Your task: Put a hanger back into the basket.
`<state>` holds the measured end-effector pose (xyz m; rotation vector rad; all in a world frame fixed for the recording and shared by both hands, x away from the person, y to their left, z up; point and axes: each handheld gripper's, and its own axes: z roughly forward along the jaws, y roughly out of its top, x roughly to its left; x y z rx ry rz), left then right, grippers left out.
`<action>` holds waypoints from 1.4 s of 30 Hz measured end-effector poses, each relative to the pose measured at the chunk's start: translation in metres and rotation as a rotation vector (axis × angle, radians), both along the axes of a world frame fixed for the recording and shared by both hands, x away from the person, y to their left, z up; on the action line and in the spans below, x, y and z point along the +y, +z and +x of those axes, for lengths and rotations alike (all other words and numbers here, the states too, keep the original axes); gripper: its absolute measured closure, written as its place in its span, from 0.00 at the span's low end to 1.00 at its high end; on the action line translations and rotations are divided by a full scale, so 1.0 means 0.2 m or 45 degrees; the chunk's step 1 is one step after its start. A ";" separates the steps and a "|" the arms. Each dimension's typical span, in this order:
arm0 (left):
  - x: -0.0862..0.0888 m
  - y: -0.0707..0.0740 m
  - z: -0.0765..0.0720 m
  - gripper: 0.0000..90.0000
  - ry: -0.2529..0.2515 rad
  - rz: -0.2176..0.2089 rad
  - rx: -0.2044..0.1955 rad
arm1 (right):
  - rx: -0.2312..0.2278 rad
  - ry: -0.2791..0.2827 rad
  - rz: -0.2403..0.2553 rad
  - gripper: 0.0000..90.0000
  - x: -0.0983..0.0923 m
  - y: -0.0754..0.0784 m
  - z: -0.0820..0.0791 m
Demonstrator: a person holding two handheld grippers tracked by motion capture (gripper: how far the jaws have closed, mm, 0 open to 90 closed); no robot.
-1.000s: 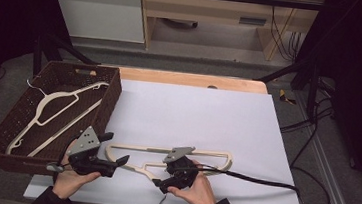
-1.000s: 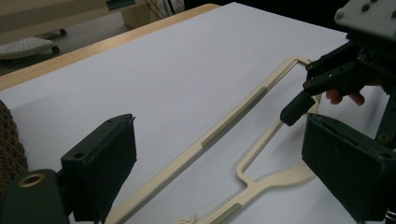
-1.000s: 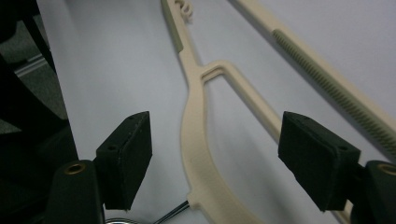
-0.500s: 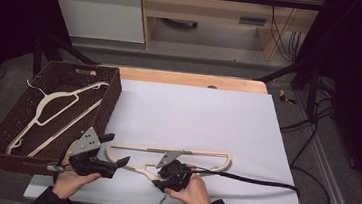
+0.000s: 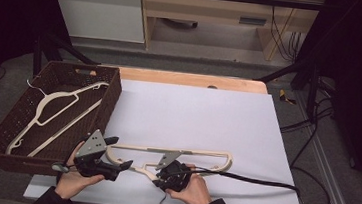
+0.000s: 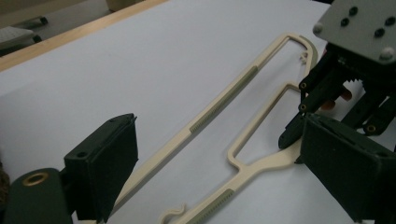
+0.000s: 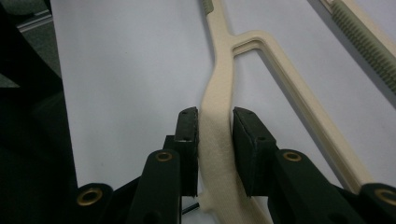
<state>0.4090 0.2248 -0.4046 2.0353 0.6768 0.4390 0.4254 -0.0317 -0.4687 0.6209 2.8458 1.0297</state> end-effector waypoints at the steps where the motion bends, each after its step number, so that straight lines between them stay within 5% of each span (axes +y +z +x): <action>1: -0.01 -0.01 0.00 0.12 -0.010 0.017 0.009 | 0.001 0.005 0.003 0.80 0.00 0.00 0.00; 13: -0.14 -0.14 0.01 0.15 -0.176 0.271 0.091 | 0.032 0.026 0.015 0.81 -0.02 0.05 0.02; 22: -0.21 -0.22 0.04 0.29 -0.264 0.559 -0.011 | 0.075 0.037 0.028 0.81 -0.03 0.07 0.02; 30: -0.23 -0.24 0.04 0.51 -0.306 0.616 -0.101 | 0.091 0.042 0.057 0.81 -0.05 0.12 0.01; 34: -0.23 -0.24 0.02 0.63 -0.311 0.575 -0.124 | 0.099 0.036 0.082 0.81 -0.06 0.14 0.01; 35: -0.23 -0.23 0.03 0.65 -0.335 0.624 -0.132 | 0.095 0.051 0.072 0.81 -0.06 0.15 0.01; 38: -0.24 -0.25 0.02 0.68 -0.323 0.599 -0.133 | 0.100 0.047 0.086 0.81 -0.07 0.16 0.01; 40: -0.25 -0.25 0.03 0.69 -0.345 0.658 -0.139 | 0.101 0.044 0.088 0.81 -0.07 0.17 0.01; 42: -0.26 -0.26 0.03 0.70 -0.342 0.662 -0.148 | 0.094 0.061 0.096 0.81 -0.07 0.17 0.01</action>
